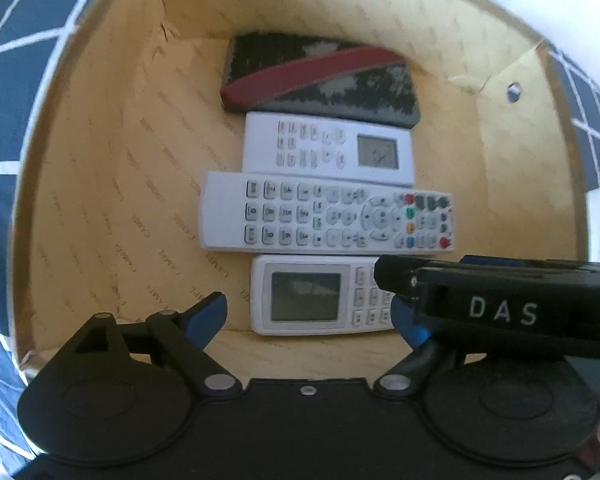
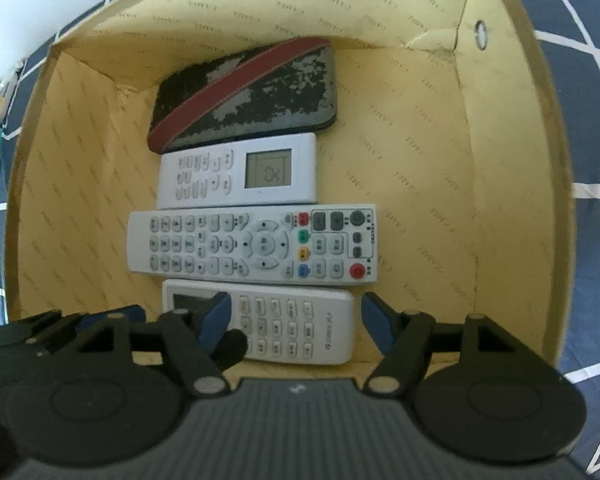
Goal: Organize objects
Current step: 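Lower the keypad remote beside the other remotes and open the right gripper, then move the right tool out of the box toward the white power strip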
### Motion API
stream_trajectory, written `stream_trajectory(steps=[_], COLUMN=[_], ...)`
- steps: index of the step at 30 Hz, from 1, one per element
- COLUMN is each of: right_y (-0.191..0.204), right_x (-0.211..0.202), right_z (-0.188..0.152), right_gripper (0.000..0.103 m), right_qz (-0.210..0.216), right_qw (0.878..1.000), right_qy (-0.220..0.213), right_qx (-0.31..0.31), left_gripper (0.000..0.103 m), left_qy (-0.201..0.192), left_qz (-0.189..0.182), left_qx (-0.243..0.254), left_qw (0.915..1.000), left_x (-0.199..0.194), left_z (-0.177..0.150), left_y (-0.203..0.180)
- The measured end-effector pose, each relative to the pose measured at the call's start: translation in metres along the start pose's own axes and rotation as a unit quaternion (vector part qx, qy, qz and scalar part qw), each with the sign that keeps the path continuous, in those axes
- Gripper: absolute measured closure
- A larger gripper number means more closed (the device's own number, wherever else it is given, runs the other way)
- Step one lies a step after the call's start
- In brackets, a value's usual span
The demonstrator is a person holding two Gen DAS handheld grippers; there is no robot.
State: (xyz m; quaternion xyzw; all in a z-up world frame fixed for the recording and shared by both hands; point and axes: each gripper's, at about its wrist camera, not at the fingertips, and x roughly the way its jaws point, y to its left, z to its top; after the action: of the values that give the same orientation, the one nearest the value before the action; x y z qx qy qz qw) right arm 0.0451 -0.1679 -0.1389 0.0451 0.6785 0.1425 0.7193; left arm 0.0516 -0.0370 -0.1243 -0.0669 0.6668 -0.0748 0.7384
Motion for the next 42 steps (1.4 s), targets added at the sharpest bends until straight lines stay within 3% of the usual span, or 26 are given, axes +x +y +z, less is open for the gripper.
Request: stream_trajectory(steps=[11,16,20,29,42], right_y=[-0.004,-0.017,-0.033,-0.094,-0.226], right_x=[-0.072,-0.107,-0.125,-0.155,-0.191], right_z=[-0.009,-0.015,-0.019,-0.023,-0.025], right_gripper=[0.014,0.001,0.000,0.000,0.000], right_qz=[0.023,0.024,0.027,0.023,0.004], right_qw=[0.997,0.993,0.990,0.986,0.987], right_qy=[-0.078,-0.117,-0.137,-0.164,-0.152], right_qx=[-0.011,-0.012,-0.015,-0.017,-0.057], left_gripper=[0.000,0.000,0.000,0.000,0.000], left_qy=[-0.072,-0.100,-0.113,-0.122,-0.136], left_qz=[0.012,0.014,0.024,0.041,0.059], left_qx=[0.006,0.012,0.021,0.023,-0.017], left_qw=[0.9973,0.9948,0.9931,0.9915,0.9889], left_x=[-0.070,-0.091,-0.100,-0.094,-0.065], left_z=[-0.009,-0.011,-0.014,-0.025,-0.050], left_y=[-0.025,-0.044,-0.064,-0.129,-0.244])
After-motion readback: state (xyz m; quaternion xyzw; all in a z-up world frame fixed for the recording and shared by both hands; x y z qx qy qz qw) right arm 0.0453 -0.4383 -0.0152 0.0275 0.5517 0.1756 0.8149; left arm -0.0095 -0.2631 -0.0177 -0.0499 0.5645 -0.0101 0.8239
